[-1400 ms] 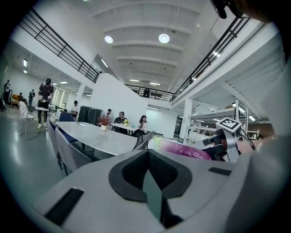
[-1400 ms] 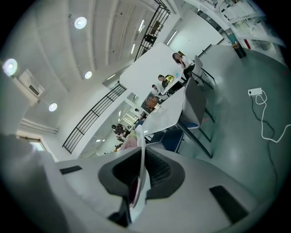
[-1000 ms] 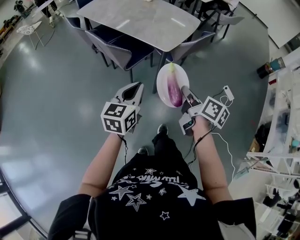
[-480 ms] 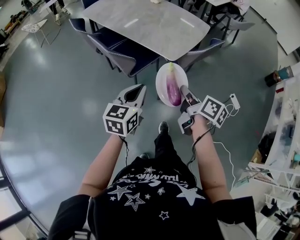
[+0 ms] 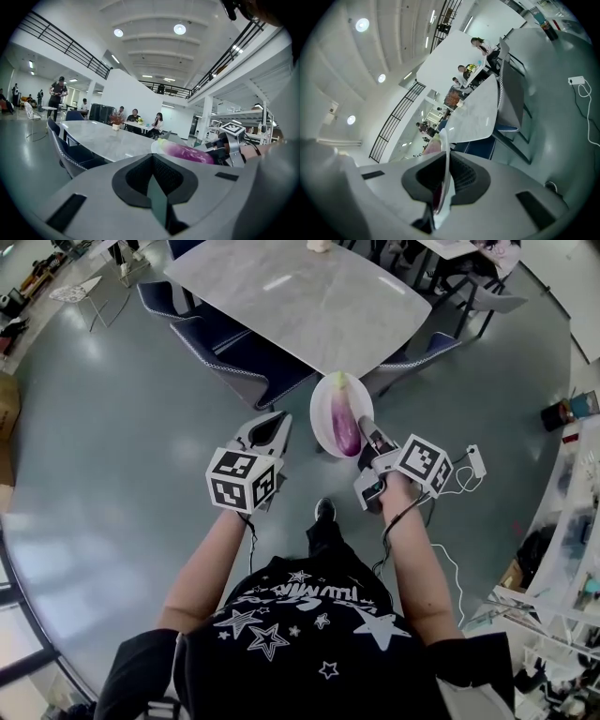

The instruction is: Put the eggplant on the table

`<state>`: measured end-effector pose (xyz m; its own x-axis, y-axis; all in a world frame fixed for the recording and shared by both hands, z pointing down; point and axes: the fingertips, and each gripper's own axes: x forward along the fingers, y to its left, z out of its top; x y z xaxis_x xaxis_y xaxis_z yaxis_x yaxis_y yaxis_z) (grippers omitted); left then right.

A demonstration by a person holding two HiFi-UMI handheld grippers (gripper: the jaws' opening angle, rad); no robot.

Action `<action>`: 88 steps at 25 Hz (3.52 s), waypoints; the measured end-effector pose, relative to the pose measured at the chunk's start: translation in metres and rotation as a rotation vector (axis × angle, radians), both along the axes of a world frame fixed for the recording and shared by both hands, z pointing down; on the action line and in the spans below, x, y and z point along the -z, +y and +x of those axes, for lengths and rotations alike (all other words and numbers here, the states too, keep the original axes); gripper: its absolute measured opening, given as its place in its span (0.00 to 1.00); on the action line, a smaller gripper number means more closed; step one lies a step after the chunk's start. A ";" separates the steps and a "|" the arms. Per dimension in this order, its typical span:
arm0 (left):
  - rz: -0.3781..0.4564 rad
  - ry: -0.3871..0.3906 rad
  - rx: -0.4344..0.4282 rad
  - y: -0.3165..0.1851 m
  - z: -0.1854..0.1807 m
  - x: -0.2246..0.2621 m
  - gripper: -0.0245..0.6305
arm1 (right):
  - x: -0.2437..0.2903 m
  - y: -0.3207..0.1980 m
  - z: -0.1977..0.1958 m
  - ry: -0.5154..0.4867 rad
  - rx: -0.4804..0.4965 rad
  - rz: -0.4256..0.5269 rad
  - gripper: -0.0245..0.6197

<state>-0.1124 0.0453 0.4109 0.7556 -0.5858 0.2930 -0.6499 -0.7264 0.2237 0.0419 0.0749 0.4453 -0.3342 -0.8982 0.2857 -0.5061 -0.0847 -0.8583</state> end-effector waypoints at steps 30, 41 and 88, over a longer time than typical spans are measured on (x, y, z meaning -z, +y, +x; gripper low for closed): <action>-0.009 -0.053 0.120 -0.104 0.114 -0.008 0.05 | -0.015 -0.123 0.102 -0.045 0.147 -0.019 0.07; -0.007 -0.022 0.102 -0.137 0.127 -0.014 0.05 | -0.017 -0.151 0.114 -0.029 0.126 -0.020 0.07; -0.077 0.010 -0.128 -0.468 0.157 -0.041 0.05 | -0.052 -0.443 0.130 0.061 -0.082 -0.131 0.07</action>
<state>0.0445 -0.4225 0.4520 0.8259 -0.4606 0.3253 -0.5505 -0.7836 0.2880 0.1719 -0.3678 0.4974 -0.2400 -0.8754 0.4197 -0.5439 -0.2368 -0.8051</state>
